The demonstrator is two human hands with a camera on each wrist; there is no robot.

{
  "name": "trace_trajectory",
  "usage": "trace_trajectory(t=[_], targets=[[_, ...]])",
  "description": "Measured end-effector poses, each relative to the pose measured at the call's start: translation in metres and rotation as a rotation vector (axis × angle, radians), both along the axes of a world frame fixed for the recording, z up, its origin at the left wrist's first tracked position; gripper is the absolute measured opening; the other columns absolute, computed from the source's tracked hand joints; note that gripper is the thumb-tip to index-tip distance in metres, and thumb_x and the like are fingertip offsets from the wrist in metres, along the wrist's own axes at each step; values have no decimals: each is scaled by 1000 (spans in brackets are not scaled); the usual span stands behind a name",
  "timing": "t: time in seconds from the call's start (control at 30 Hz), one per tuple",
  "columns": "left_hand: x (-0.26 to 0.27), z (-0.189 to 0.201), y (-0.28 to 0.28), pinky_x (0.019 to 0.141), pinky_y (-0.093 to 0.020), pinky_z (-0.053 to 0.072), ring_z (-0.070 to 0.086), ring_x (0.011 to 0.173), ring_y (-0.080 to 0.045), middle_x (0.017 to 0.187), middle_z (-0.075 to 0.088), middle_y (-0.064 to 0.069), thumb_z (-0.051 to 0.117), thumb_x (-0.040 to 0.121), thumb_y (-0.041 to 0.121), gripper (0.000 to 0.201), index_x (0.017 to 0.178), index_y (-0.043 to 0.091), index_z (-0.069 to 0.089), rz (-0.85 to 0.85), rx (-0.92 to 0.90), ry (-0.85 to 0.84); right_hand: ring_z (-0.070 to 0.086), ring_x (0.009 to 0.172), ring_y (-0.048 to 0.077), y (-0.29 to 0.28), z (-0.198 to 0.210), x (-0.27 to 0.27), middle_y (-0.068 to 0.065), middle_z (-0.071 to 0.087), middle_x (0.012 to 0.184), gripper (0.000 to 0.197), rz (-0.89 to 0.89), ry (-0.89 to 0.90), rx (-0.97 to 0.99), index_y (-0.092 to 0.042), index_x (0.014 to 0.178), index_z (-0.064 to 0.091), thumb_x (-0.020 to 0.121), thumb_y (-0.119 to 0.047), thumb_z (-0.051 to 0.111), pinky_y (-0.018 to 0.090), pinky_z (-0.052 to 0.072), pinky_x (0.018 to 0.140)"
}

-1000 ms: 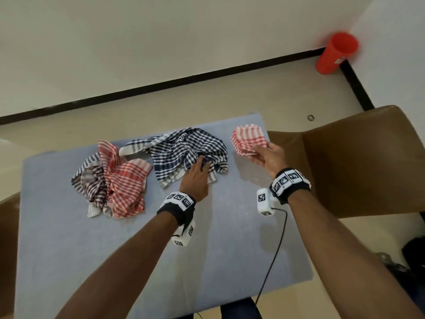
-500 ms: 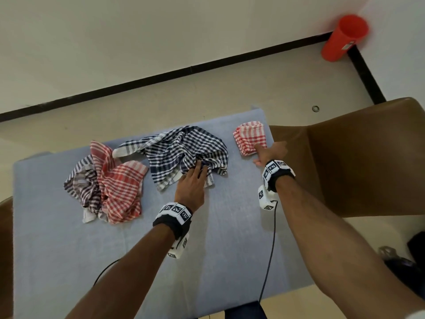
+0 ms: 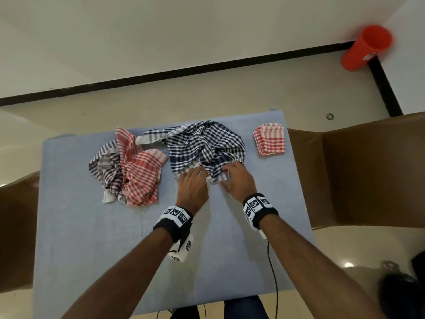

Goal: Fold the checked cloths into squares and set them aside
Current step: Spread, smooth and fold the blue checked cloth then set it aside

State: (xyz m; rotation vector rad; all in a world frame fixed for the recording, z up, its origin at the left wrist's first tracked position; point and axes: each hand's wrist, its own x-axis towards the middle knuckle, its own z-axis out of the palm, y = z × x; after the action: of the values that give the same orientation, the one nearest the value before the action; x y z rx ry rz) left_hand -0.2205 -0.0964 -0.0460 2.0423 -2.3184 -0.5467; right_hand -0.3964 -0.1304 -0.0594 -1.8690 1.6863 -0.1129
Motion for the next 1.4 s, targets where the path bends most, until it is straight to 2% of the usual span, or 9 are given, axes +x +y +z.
trace_trajectory(t=[0.07, 0.13, 0.3, 0.47, 0.6, 0.77, 0.9, 1.1, 1.4], targets=[[14, -2, 7, 94, -44, 48, 61, 115, -27, 125, 64, -4, 63, 87, 13, 25, 112, 16, 65, 31, 24, 6, 57, 110, 23, 7, -7, 7, 8, 58, 121, 42, 10, 63, 14, -14, 118, 68, 81, -25, 83, 35, 56, 87], [26, -4, 14, 90, -43, 48, 62, 111, -26, 119, 65, -3, 60, 88, 13, 18, 105, 16, 66, 50, 38, 22, 59, 104, 25, 9, -6, 11, 10, 60, 115, 24, -28, 69, -16, -12, 110, 72, 89, -22, 76, 38, 58, 85], [45, 7, 37, 82, -43, 51, 61, 107, -26, 111, 67, -3, 63, 92, 19, 12, 104, 15, 65, 102, -8, 167, 58, 91, 22, 16, 8, 17, 7, 62, 100, 13, -62, -58, -83, -11, 96, 72, 95, -24, 69, 33, 50, 77], [52, 52, 44, 94, -39, 52, 58, 114, -23, 121, 64, -5, 71, 91, 20, 33, 121, 12, 60, 24, -153, 434, 60, 74, 14, 37, 82, 26, 3, 69, 83, 4, -89, -281, -298, -12, 90, 72, 94, -13, 70, 29, 52, 68], [55, 124, 35, 106, -27, 42, 52, 124, -22, 132, 56, -6, 74, 89, 19, 48, 132, 11, 54, -83, -272, 587, 66, 80, 10, 53, 156, 36, 3, 76, 93, 11, -117, -413, -413, -10, 102, 77, 92, -9, 72, 21, 56, 73], [58, 220, 35, 113, -24, 35, 47, 132, -15, 140, 55, -1, 70, 95, 29, 46, 138, 21, 54, -220, -405, 611, 68, 87, 4, 76, 240, 51, -4, 73, 98, 13, -118, -550, -384, -17, 110, 72, 99, -18, 65, 18, 56, 74], [64, 275, 42, 89, -33, 57, 68, 103, -16, 116, 73, 1, 68, 97, 24, 29, 125, 19, 62, -303, -488, 606, 70, 84, 9, 101, 302, 60, -5, 72, 92, 14, -97, -613, -431, -19, 112, 68, 103, -25, 60, 22, 59, 70], [69, 323, 51, 65, -34, 56, 63, 74, -19, 93, 70, -3, 63, 94, 10, 9, 102, 11, 66, -234, -622, 442, 65, 79, 6, 117, 366, 55, -6, 69, 87, 10, -45, -523, -632, -17, 105, 69, 102, -21, 60, 13, 52, 67], [115, 337, 77, 82, -31, 59, 71, 89, -13, 102, 77, 0, 77, 83, 2, 28, 109, 13, 75, -89, -627, 485, 65, 82, 2, 130, 384, -15, -10, 68, 88, 8, -254, -531, -753, -18, 103, 68, 101, -18, 60, 15, 52, 70]])
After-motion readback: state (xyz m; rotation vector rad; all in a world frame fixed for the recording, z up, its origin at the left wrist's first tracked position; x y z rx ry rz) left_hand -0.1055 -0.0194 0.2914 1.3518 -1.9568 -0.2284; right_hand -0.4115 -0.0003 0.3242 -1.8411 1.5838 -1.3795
